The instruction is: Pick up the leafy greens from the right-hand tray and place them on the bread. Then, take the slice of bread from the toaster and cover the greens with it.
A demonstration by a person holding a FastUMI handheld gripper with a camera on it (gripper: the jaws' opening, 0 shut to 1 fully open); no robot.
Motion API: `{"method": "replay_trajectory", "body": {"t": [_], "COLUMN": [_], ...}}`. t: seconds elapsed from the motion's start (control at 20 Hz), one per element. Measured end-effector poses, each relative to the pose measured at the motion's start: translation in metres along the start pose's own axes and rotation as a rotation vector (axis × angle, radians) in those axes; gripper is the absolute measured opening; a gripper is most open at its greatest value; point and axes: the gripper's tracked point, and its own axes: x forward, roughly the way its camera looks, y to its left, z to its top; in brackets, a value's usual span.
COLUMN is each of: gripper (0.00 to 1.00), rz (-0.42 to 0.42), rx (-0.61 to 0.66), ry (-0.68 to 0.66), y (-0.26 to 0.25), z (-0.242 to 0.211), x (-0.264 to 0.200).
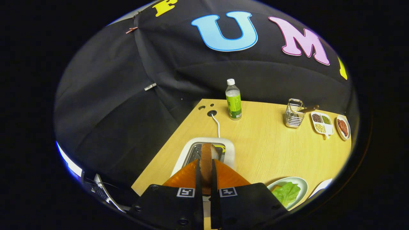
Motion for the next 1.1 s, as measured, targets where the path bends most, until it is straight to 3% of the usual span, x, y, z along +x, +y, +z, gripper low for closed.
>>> {"method": "replay_trajectory", "body": {"t": [0.35,0.5,0.75,1.1], "gripper": [0.13,0.13,0.13,0.13], "rz": [0.078,0.079,-0.028,-0.181], "rx": [0.052,0.067,0.108,0.240], "ry": [-0.121,-0.162,-0.196,-0.129], "y": [-0.004,-0.034,-0.117,-0.200], "z": [0.043,0.048,0.032,-0.047], "x": [-0.058,-0.089,-0.121,-0.133]}}
